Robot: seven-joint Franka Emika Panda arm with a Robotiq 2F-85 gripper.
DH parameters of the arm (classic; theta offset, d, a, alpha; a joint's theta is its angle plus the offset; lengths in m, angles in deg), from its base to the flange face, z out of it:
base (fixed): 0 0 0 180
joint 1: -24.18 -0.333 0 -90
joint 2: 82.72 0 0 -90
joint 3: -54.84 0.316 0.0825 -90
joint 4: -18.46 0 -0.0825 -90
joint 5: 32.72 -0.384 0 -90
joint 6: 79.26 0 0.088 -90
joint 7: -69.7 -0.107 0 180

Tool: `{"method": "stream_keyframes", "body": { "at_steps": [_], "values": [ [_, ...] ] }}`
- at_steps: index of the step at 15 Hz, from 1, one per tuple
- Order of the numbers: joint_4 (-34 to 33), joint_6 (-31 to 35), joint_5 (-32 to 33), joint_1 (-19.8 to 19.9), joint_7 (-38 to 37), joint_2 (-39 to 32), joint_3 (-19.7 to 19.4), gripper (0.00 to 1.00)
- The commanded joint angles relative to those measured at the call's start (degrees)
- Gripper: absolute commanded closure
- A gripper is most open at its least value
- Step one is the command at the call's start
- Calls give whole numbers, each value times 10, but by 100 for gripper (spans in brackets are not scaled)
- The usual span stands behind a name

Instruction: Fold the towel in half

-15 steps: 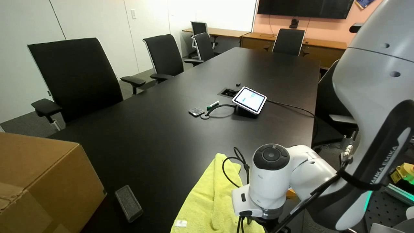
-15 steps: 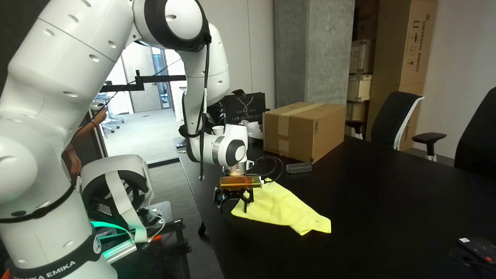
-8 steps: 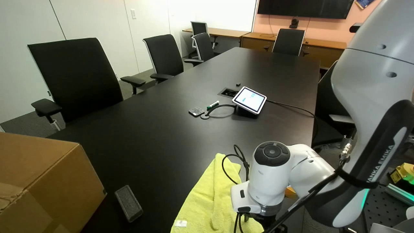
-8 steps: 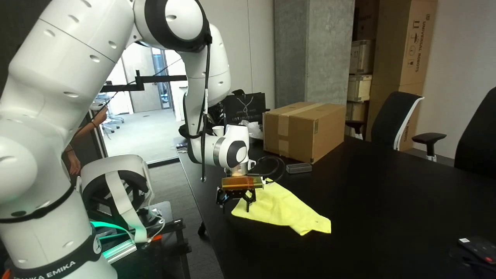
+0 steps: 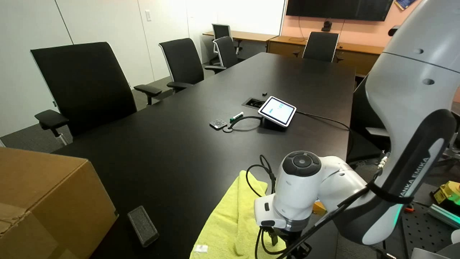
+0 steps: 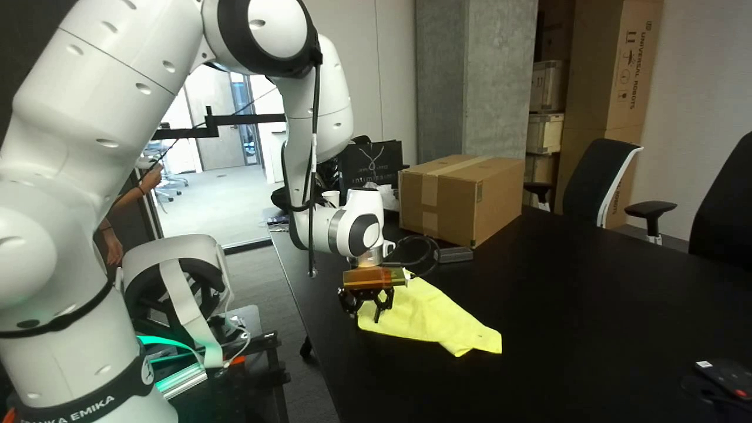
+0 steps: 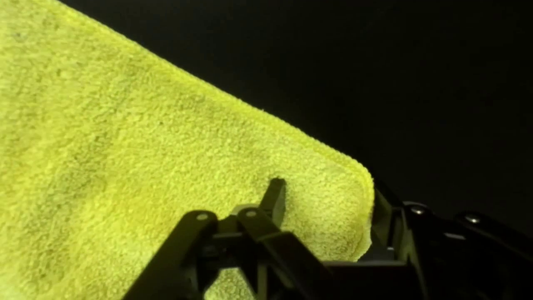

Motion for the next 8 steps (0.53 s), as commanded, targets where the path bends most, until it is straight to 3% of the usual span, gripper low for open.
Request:
{"method": "stream_keyframes", "body": {
  "at_steps": [1,3,5,8],
  "values": [
    [-2,16,5,-6,-8,-8,-9,78],
    [1,13,3,-6,-9,-3,-8,93],
    [1,2,7,-12,-13,2,-14,100],
    [5,-15,15,-23,-20,21,-26,100]
  ]
}}
